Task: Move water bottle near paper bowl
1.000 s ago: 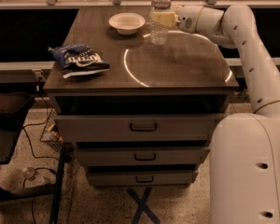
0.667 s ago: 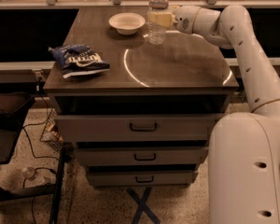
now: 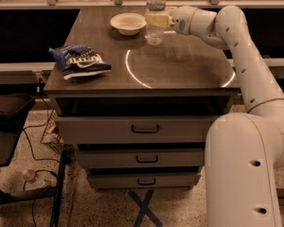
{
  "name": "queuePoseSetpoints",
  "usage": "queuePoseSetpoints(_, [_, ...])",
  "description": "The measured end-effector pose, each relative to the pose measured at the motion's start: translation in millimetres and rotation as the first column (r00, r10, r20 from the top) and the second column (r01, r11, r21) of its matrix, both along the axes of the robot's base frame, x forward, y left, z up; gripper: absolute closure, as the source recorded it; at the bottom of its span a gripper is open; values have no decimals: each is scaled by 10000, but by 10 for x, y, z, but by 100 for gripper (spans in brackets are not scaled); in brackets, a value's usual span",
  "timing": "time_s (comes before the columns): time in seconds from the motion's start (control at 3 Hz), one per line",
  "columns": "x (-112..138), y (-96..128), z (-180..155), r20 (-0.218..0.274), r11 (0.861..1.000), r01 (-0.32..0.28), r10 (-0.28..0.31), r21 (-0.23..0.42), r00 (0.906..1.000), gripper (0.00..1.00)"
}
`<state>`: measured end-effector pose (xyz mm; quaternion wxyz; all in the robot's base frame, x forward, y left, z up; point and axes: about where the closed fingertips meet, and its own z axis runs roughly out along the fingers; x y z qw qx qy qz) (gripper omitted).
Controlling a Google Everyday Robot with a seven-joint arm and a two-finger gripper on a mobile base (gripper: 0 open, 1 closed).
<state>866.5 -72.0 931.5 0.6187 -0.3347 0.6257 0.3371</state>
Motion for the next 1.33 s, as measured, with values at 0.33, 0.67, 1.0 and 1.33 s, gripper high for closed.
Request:
queuePoseSetpoints(0.33, [42, 34, -62, 122, 9998, 22, -19, -192, 9999, 100])
queuePoseSetpoints(0.67, [91, 18, -134, 194, 9994, 187, -181, -291, 9996, 98])
queuePoseSetpoints(1.0, [91, 56, -138, 177, 9995, 131, -126, -281, 9998, 76])
queuePoseSetpoints(1.33, [94, 94, -146, 165, 9996, 85, -80, -277, 9998, 53])
